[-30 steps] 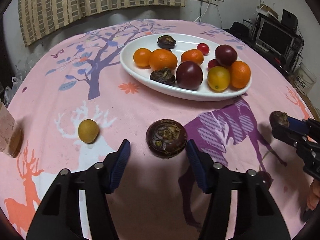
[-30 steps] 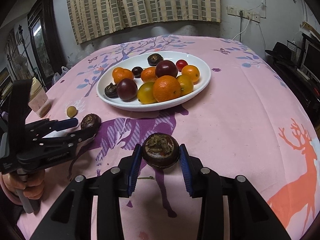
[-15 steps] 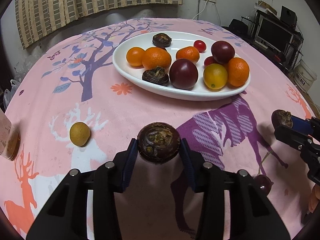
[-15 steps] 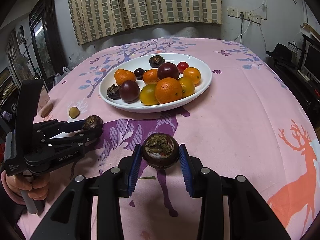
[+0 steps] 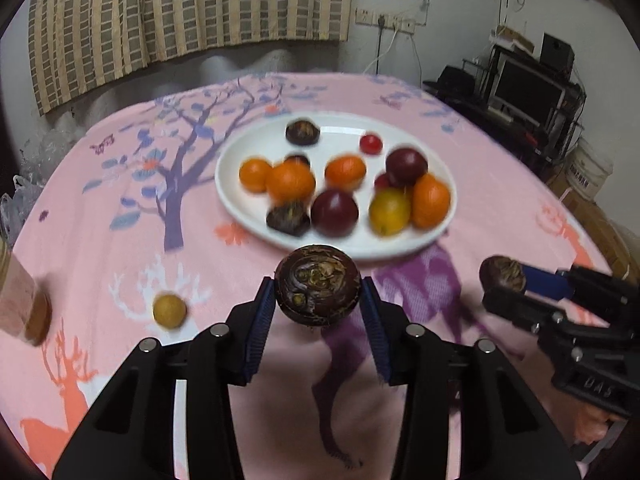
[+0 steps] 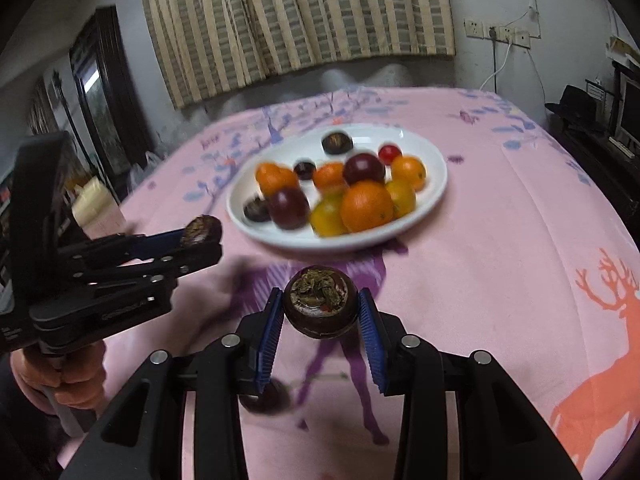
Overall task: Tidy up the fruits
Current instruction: 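Carry both dark brown fruits over the plate and open both tools to release them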
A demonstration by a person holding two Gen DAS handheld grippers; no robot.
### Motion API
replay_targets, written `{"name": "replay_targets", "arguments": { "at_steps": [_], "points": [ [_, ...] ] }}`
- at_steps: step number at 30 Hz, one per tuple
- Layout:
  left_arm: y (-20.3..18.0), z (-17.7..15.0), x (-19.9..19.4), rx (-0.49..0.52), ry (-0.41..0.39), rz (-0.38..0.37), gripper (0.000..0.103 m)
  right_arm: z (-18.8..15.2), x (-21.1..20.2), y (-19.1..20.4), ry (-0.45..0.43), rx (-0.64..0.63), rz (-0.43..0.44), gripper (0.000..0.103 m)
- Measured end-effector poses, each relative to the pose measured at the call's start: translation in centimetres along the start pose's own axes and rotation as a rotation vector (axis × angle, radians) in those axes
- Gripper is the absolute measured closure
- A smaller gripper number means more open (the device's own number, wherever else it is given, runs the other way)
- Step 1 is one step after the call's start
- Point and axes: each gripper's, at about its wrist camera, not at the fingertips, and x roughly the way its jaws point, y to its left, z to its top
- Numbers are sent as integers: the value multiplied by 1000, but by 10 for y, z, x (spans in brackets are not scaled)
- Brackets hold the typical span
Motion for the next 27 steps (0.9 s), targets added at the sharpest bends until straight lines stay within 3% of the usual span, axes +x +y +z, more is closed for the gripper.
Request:
{"name": "replay_targets", "arguments": {
  "at_steps": [3,11,19,20,24,27],
  "points": [
    [5,33,0,-11,-49,13,60,20,-2,0,-91,1,-41,64],
    [19,98,45,-22,-66,43,60,73,40,-9,-124,31,-55,64],
    [32,117,89,-20,-14,58,60,98,90,-8,-95,4,-44,64],
    [32,117,93,-21,-2,63,60,99,91,-7,-97,-7,-35,59],
    [30,116,79,1,-60,113,34,100,75,-4,-128,-18,-28,49],
    [25,110,57,18,-91,130,26,98,57,1,-155,-17,-22,42]
  ]
}}
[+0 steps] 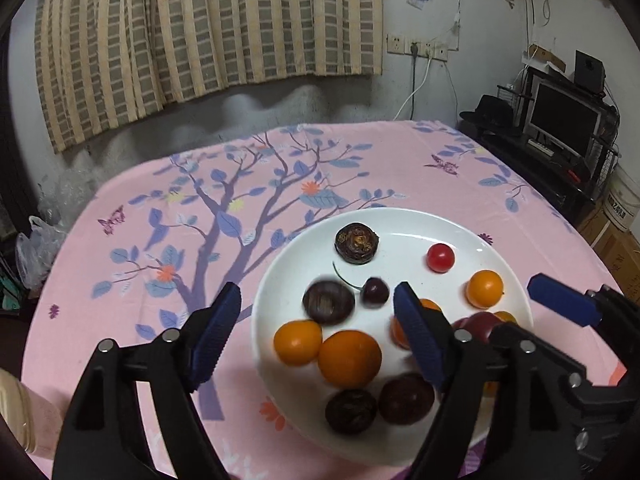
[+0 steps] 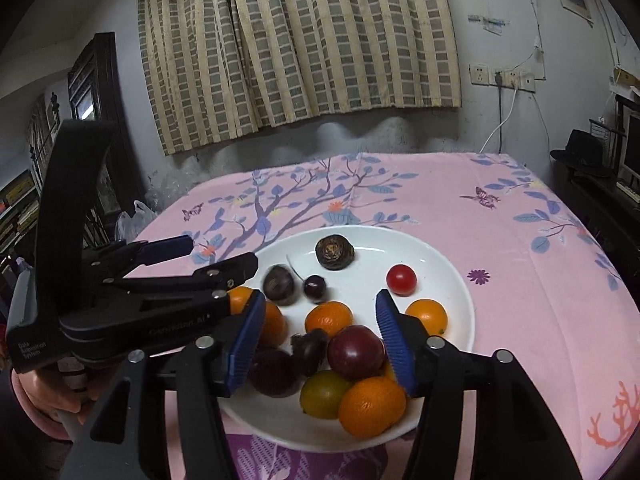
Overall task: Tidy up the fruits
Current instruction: 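Carry both dark brown fruits over the plate and open both tools to release them, then grasp a dark red cherry with the right tool while the left tool grasps a small yellow-green fruit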
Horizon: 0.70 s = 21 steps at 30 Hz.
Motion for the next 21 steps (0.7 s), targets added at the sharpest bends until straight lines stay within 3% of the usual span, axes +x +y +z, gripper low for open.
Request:
{"name": "replay_targets", "arguments": {
  "at_steps": [2,5,10,13,17,18,21],
  "points": [
    [1,-5,-16,10,-11,13,24,-2,-11,3,-11,-1,15,36],
    [8,-21,-45,8,-38,28,4,-12,-25,9,-7,-17,15,29],
    [32,-65,-88,2,-69,54,4,-48,-44,16,64,-26,43,26],
    [51,-90,-104,-12,-68,94,4,-79,-51,23,161,-36,43,26],
    [80,-124,-114,-92,-38,87,4,-116,-60,36,258,-60,24,26],
    [87,-130,-113,-112,-21,84,4,-121,-62,38,267,-59,17,27],
    [100,-139,-113,-146,11,85,4,-130,-67,46,289,-70,11,48]
  ]
}}
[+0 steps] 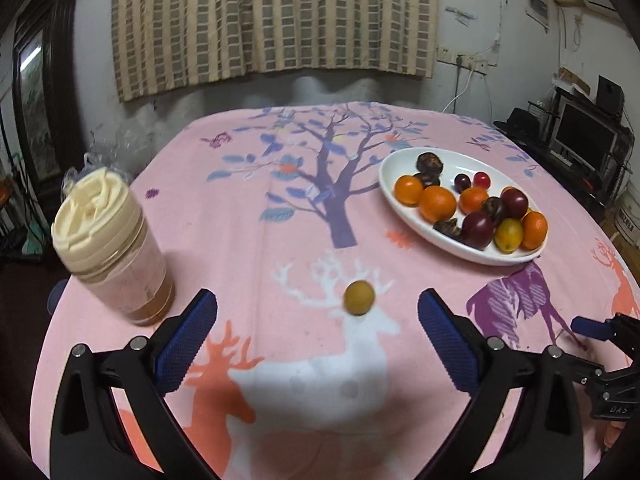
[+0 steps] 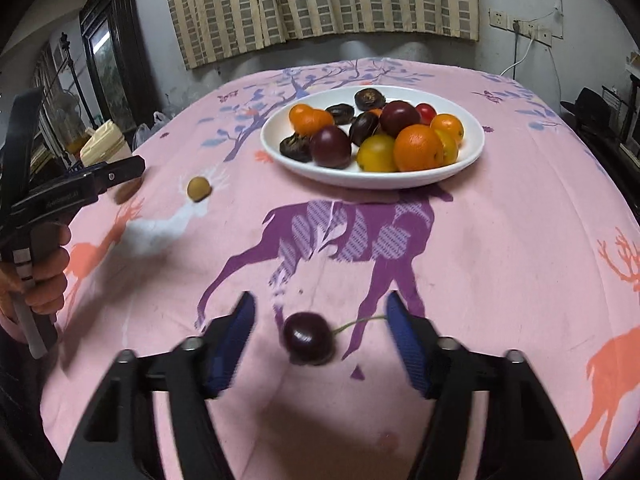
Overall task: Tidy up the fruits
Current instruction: 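Grasp a dark red cherry with the right tool while the left tool grasps a small yellow-green fruit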
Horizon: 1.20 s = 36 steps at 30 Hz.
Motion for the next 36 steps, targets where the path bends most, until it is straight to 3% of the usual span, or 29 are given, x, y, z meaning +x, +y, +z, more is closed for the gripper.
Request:
{"name": "replay_targets", "arguments": {
  "at_steps": [2,5,13,15,16,18,21,26,28,30,32,36],
  "points": [
    [5,-1,-4,-16,-7,-1,4,-1,1,1,17,9,2,54],
    [8,-1,-11,-20,-24,-14,4,-6,8,4,73,4,-6,54],
    [9,-3,-16,-13,-21,-13,4,-10,12,10,101,-10,-32,55],
    [10,-3,-16,-14,-23,-7,4,-10,12,11,105,-19,-44,60],
    [11,-4,-16,-14,-23,-3,4,-10,13,12,107,-29,-55,71],
    [12,-5,-15,-24,-13,-4,4,-8,13,12,112,-42,-61,74],
    [9,-10,-5,-45,36,-37,4,5,10,7,68,-8,-47,74],
    [-18,-18,18,26,123,-93,5,39,6,-10,-94,106,23,74],
    [-19,-15,29,4,135,-98,17,42,5,-13,-144,117,36,74],
    [-18,-11,43,-12,168,-119,40,41,4,-16,-156,126,34,74],
    [-16,-7,58,-49,195,-128,49,39,2,-21,-162,146,16,74],
    [-22,-1,72,-44,185,-113,54,41,-3,-29,-179,180,16,74]
  ]
}}
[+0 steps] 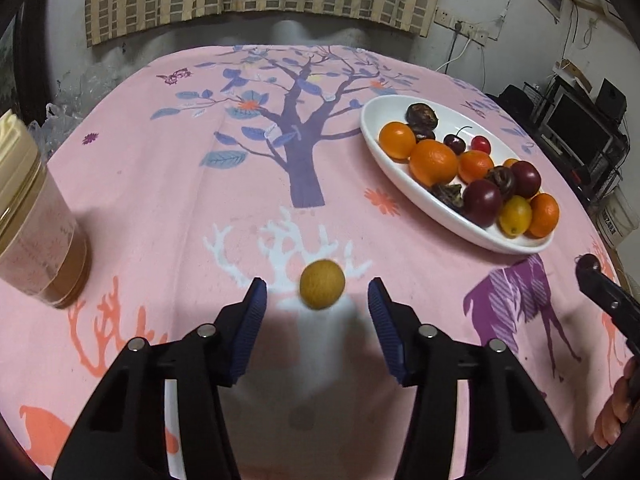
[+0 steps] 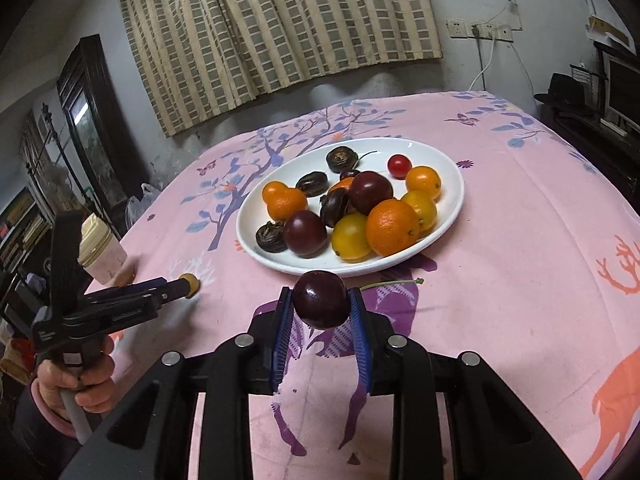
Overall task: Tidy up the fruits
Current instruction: 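Grasp a dark red cherry with the right tool while the left tool grasps a small yellow-green fruit, then carry the cherry and yellow-green fruit over the plate and open both tools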
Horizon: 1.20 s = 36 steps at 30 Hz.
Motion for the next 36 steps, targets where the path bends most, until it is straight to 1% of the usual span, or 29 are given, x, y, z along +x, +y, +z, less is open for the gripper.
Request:
{"name": "replay_targets", "arguments": {
  "at_steps": [1,2,3,8,10,11,17,19,21,24,27,30,33,36],
  "points": [
    [-2,1,2,7,-3,4,56,1,-1,-1,-4,2,0,74],
    [-3,2,4,14,-2,4,62,1,-2,-1,-8,2,1,74],
    [-5,3,7,20,5,3,64,1,-2,-1,-8,2,0,74],
    [-5,1,18,28,23,37,65,2,-5,0,-20,2,12,74],
    [-7,1,19,34,18,38,70,2,-6,2,-23,-3,13,74],
    [-7,1,20,38,18,38,77,2,-7,2,-24,-5,12,74],
    [-12,-4,15,48,5,62,78,1,-7,2,-24,-9,6,74],
    [-16,-6,8,62,-14,74,78,0,-7,1,-21,-13,5,74],
    [-25,-7,-5,88,-46,75,78,-1,-8,2,-20,-20,18,74],
    [-37,-4,-26,121,-89,46,78,1,-14,6,-31,-25,71,74],
    [-49,6,-47,130,-130,10,78,13,-24,9,-74,-38,107,74],
    [-64,25,-60,150,-170,-28,78,32,-27,10,-102,-58,104,75],
    [-80,48,-61,173,-201,-42,78,58,-21,5,-146,-68,80,75],
    [-97,73,-47,193,-216,-42,78,83,0,-5,-164,-54,48,74]
  ]
}}
